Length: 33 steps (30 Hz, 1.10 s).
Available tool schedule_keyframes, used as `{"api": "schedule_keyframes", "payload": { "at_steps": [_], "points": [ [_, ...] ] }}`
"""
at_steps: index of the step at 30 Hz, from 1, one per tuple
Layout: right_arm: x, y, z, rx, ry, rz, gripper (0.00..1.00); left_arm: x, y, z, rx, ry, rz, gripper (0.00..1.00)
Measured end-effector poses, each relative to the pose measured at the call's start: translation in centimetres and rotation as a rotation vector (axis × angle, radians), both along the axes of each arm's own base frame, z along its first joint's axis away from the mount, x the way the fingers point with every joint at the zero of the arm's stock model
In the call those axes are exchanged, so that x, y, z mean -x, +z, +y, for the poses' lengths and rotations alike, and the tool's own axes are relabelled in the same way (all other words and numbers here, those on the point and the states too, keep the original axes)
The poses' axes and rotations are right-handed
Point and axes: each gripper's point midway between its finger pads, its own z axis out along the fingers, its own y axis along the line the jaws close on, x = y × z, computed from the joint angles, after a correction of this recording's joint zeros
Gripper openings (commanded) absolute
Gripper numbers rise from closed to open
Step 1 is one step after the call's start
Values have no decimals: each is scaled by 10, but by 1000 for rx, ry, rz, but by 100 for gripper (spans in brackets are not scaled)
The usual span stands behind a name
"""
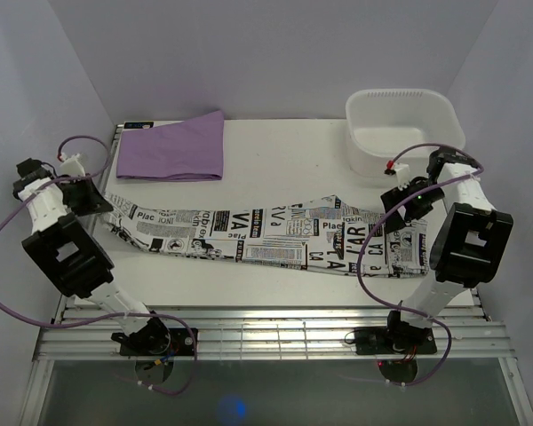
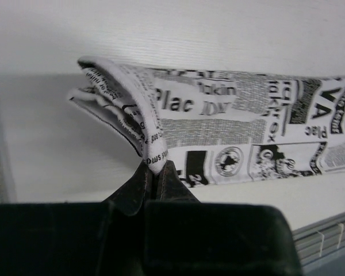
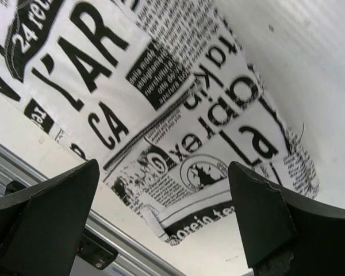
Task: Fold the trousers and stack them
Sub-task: Fold the trousers
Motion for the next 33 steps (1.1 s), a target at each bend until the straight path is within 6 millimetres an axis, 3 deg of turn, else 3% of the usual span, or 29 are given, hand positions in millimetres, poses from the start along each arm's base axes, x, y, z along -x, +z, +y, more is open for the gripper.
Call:
{"api": "schedule_keyframes", "payload": {
  "at_steps": [2,9,11,18,25,33],
  "points": [
    [7,-3,-10,0,-32,27,98,-3,11,-25,14,-61,-30,0],
    [44,-36,-52,27,-170,168,97,-3,52,-172,129,-385,-127,0],
    [54,-44,-55,28,-184,202,97,1,53,-200,180,-432,-126,0],
    [61,-59,-50,5,-199,259,90,13,26,-286,331,-516,-64,0],
    [59,-62,-51,4,-220,257,80,27,21,-377,361,-636,-76,0],
    [59,-62,-49,-6,-231,263,76,33,13,-442,337,-646,-117,0]
  ]
}}
